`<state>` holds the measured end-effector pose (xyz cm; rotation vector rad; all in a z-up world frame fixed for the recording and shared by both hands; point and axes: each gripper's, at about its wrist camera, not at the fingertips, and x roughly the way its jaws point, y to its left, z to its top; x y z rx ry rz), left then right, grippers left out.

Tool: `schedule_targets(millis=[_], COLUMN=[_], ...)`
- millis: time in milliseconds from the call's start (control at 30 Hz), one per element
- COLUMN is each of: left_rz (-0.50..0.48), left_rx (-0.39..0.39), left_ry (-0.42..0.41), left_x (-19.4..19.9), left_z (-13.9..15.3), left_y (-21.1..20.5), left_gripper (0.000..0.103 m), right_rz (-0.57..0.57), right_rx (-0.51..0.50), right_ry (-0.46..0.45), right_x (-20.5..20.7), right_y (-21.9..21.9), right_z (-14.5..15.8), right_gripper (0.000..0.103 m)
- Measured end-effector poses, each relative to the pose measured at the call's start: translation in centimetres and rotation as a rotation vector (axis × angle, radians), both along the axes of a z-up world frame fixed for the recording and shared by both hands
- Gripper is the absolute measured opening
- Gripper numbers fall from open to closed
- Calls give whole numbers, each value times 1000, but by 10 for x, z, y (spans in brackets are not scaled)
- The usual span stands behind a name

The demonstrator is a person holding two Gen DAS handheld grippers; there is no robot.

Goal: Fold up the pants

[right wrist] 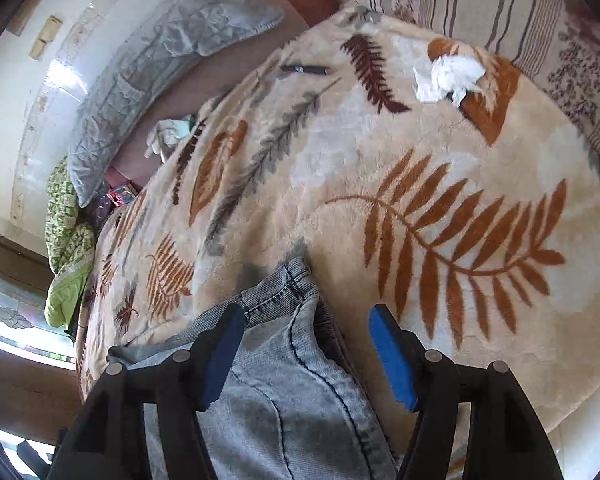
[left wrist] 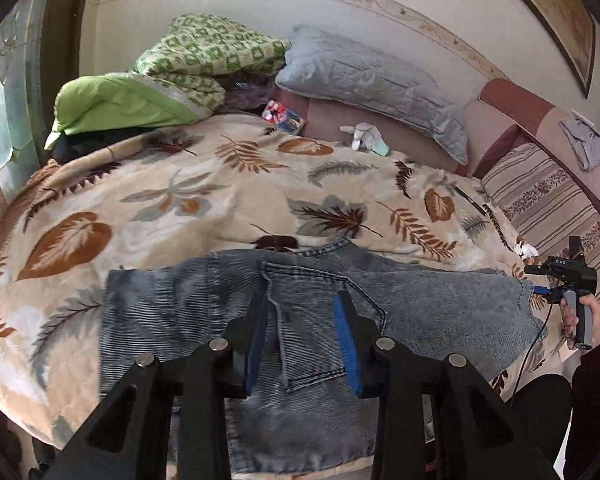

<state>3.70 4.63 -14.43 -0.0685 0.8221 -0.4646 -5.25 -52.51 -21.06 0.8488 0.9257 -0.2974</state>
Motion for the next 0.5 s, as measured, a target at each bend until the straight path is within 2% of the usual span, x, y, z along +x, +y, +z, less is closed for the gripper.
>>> schedule_targets(millis=[67, 100, 133, 167, 200, 233, 333, 433, 500], left_rz=[-9, -11, -16, -16, -14, -9, 3, 9, 7], left_rx=[17, 27, 38, 48, 59, 74, 100, 126, 140], left_ry=[33, 55, 79, 100, 113, 118, 90, 69, 74], left_x=[9, 12, 15, 16, 17, 18, 21, 21, 22], left_z=[-19, -30, -40, -49, -57, -61, -62, -62, -66], left_y=[-15, -19, -22, -22, -22, -21, -18, -20, -22], left_gripper=[35, 35, 35, 35, 35, 35, 35, 35, 35], right_rz=[54, 94, 117, 132, 147, 157, 140, 118, 98], right_rx=[19, -2, -39, -104, -161, -189, -270, -307, -368], right_ry=[35, 74, 101, 130, 142, 138, 55, -116, -206], right_x=[12, 19, 22, 23, 22, 20, 9, 1, 5], right_y=[9, 18, 27, 34, 40, 43, 47, 49, 53], right_z=[-14, -19, -22, -21, -18, -13, 16, 48, 56], right_gripper=[68, 58, 42, 36, 25, 21, 18, 18, 18])
